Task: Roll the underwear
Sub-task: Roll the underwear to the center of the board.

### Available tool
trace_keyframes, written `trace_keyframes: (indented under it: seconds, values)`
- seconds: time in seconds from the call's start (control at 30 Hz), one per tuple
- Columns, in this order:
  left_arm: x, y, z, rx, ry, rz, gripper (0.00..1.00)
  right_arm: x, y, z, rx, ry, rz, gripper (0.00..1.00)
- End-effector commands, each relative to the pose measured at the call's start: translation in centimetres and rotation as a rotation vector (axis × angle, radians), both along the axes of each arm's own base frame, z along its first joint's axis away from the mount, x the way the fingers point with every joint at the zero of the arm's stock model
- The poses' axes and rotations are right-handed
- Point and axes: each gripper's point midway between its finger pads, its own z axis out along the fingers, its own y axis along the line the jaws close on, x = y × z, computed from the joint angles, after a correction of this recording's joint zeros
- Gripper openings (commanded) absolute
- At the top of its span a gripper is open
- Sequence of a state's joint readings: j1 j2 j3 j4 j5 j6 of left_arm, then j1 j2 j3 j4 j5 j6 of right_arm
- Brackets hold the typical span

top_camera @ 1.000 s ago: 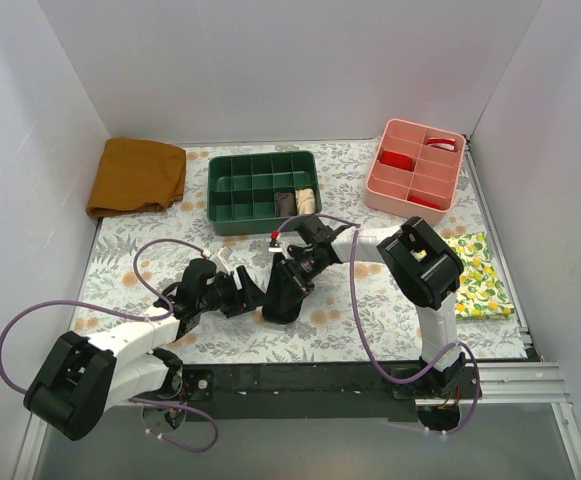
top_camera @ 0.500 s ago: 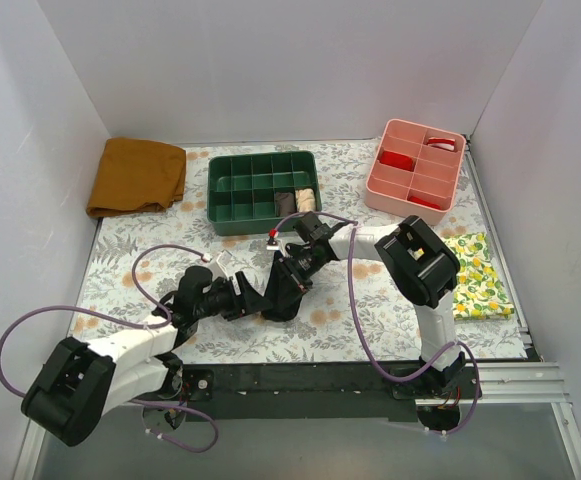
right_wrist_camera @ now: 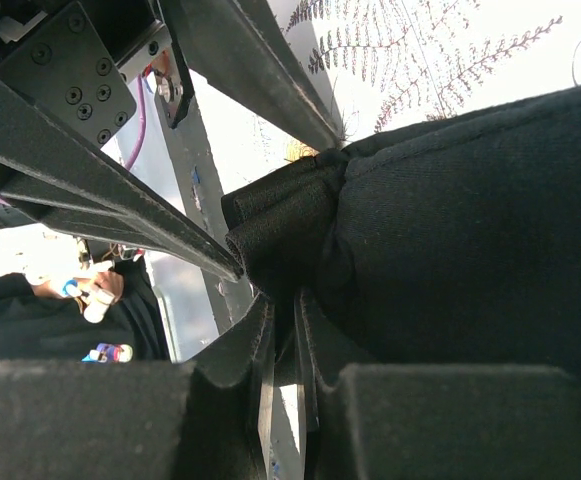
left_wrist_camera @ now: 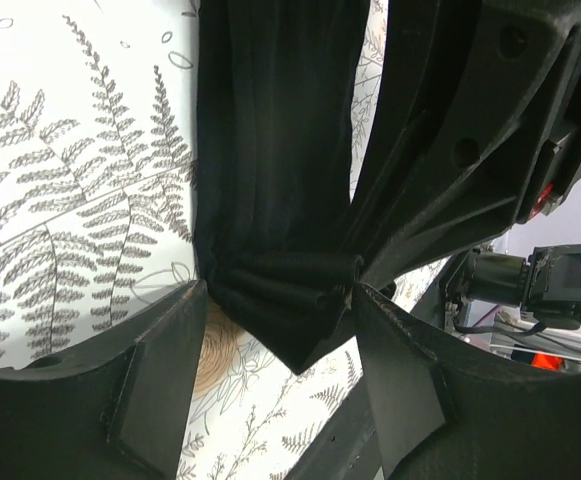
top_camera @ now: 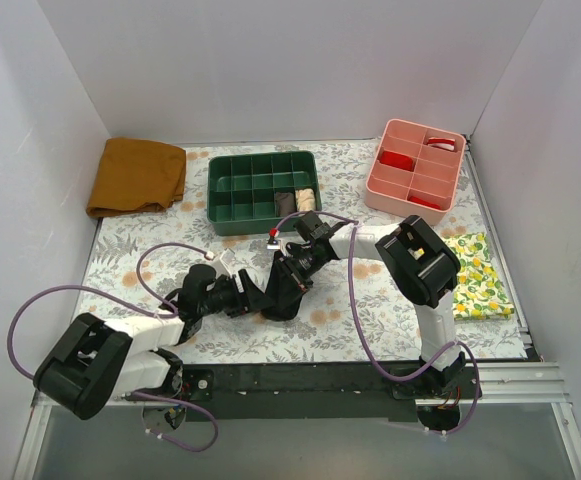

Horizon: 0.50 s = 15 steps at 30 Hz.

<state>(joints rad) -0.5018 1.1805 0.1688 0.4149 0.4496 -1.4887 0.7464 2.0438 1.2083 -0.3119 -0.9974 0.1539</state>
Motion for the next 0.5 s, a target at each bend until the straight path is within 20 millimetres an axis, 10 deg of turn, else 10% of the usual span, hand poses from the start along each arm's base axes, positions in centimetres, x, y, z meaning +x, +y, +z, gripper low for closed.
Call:
trace_keyframes:
  seconds: [0.0, 0.47]
  values:
    - [1.1, -0.6, 0.9, -0.017, -0.063, -0.004, 0.59, 0.8, 0.3, 0.0, 0.014, -0.028, 0.002, 0.11]
    - [1.4, -1.3, -0.6, -0.032, -0.011, -0.019, 0.36, 0.8, 0.3, -0.3, 0.011, -0.018, 0.004, 0.12]
